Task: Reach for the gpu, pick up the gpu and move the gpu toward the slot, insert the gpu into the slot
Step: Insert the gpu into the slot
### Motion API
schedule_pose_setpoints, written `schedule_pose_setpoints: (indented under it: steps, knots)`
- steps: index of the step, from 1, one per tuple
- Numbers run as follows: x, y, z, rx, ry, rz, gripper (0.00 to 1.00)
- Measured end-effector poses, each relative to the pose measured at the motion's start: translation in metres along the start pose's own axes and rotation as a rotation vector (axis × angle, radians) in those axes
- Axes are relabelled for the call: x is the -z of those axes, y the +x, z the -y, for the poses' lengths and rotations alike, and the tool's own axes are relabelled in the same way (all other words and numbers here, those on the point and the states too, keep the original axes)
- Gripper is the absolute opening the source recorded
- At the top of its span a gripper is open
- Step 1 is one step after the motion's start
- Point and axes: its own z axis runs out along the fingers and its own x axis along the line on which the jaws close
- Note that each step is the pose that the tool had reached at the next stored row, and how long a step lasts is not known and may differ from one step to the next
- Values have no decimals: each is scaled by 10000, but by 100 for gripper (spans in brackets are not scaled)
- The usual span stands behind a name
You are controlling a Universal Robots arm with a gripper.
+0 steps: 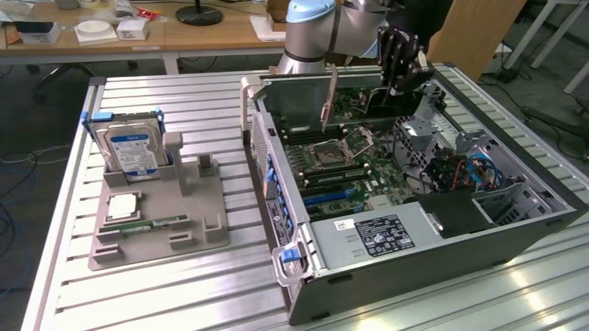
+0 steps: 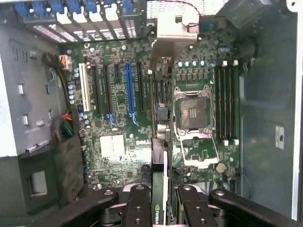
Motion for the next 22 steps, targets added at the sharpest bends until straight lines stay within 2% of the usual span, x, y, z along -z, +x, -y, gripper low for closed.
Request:
schedule_pose_setpoints:
  steps: [8, 16, 20, 22]
  knots:
    - [-112, 13, -25, 44, -20, 8, 26]
    - [-183, 41, -29, 48, -228, -16, 26]
    - [-195, 48, -33, 46, -297, -22, 26]
    - [-201, 50, -41, 47, -306, -23, 26]
